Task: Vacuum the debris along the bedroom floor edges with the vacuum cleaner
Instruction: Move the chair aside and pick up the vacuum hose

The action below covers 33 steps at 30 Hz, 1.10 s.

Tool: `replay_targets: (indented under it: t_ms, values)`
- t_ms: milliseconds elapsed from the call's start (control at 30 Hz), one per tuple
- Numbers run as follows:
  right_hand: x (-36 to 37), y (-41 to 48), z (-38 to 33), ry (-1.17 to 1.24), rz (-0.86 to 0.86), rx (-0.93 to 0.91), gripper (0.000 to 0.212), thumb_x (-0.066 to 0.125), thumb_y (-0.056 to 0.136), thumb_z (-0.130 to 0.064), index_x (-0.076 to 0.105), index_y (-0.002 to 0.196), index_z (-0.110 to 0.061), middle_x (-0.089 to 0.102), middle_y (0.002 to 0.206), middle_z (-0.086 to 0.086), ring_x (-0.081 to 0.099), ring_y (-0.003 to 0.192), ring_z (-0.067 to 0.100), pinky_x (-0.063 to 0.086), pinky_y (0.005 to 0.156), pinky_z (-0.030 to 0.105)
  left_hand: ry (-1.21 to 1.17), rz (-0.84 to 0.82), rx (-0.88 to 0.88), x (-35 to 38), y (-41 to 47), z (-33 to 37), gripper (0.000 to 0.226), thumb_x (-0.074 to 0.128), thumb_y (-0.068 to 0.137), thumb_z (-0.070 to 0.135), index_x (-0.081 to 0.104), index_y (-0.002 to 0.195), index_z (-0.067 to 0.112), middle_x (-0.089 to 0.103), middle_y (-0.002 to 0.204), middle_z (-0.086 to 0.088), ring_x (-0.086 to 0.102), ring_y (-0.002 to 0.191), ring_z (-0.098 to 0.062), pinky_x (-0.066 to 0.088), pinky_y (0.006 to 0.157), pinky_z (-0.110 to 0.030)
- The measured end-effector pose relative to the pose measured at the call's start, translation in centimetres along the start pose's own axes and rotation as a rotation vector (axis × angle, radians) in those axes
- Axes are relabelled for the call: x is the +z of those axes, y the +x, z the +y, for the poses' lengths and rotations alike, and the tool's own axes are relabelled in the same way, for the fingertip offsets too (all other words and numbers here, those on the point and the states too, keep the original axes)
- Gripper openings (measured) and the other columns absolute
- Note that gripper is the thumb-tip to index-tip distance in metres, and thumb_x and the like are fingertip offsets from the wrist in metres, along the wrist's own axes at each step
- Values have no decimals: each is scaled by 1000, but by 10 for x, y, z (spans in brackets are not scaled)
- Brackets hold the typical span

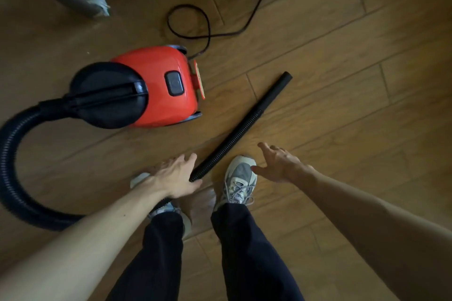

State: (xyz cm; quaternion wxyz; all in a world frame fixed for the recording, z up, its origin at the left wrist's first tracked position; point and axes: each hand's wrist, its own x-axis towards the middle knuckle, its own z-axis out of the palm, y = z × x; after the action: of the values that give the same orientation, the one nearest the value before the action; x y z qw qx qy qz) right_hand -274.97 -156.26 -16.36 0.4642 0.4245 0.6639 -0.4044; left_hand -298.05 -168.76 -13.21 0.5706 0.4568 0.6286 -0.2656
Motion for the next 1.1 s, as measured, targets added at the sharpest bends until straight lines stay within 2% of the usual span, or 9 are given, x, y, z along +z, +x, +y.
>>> replay_targets:
  t_ms: [133, 300, 433, 567, 667, 800, 900, 1000, 1100]
  values:
    - [11, 29, 1, 28, 3, 11, 79, 57, 90, -58, 23, 151, -21, 46, 143, 13, 42, 134, 34, 42, 105, 46, 12, -36, 13, 17, 30, -6, 70, 50, 94, 54, 21, 146, 17, 43, 137, -15, 46, 127, -38, 39, 102, -47]
    - [19, 69, 2, 141, 65, 90, 78, 55, 88, -63, 30, 145, -16, 49, 140, 16, 49, 128, 37, 44, 103, 45, -22, -50, 44, 29, 63, -12, 69, 51, 93, 55, 21, 146, 21, 45, 128, -15, 48, 122, -39, 41, 93, -43]
    - [21, 106, -5, 506, 159, 253, 85, 55, 87, -66, 32, 147, -9, 49, 142, 19, 51, 127, 37, 46, 102, 42, -62, 24, 124, 38, 83, -14, 70, 61, 90, 49, 21, 146, 34, 53, 117, -14, 54, 115, -36, 44, 86, -39]
    - [23, 137, -19, 972, 246, 394, 80, 65, 85, -60, 36, 139, -8, 58, 130, 17, 61, 114, 33, 54, 96, 46, -169, 26, 202, 52, 98, -14, 81, 72, 87, 30, 20, 149, 27, 59, 104, -7, 63, 95, -27, 51, 75, -35]
    - [24, 151, -30, 1103, 321, 424, 76, 68, 86, -51, 35, 139, -8, 56, 131, 16, 59, 116, 33, 54, 96, 46, -196, -10, 165, 63, 110, -19, 87, 70, 87, 16, 13, 151, 27, 60, 114, -16, 63, 97, -32, 54, 81, -45]
    - [25, 159, -41, 1086, 368, 428, 79, 63, 93, -46, 26, 148, -3, 47, 143, 17, 55, 126, 34, 49, 103, 44, -188, -11, 103, 69, 113, -19, 90, 66, 89, 6, 8, 153, 30, 54, 125, -19, 59, 107, -34, 51, 90, -49]
    - [26, 142, -46, 1168, 448, 416, 57, 66, 91, -37, 40, 132, -6, 57, 125, 16, 61, 113, 35, 54, 95, 47, -197, -6, 105, 67, 102, -21, 90, 63, 88, 3, 8, 153, 32, 52, 130, -17, 58, 111, -33, 51, 92, -47]
    - [22, 108, -50, 1241, 475, 423, 45, 64, 92, -31, 40, 123, -9, 58, 111, 12, 62, 103, 31, 56, 92, 46, -249, 4, 135, 60, 74, -19, 89, 60, 90, 0, 9, 155, 33, 44, 140, -12, 52, 120, -30, 46, 90, -37]
    - [13, 70, -55, 1317, 482, 414, 40, 65, 91, -28, 37, 114, -11, 61, 112, 13, 63, 97, 29, 56, 90, 43, -214, 10, 162, 52, 33, -13, 89, 58, 90, 0, 8, 154, 35, 47, 134, -10, 55, 107, -27, 44, 78, -33]
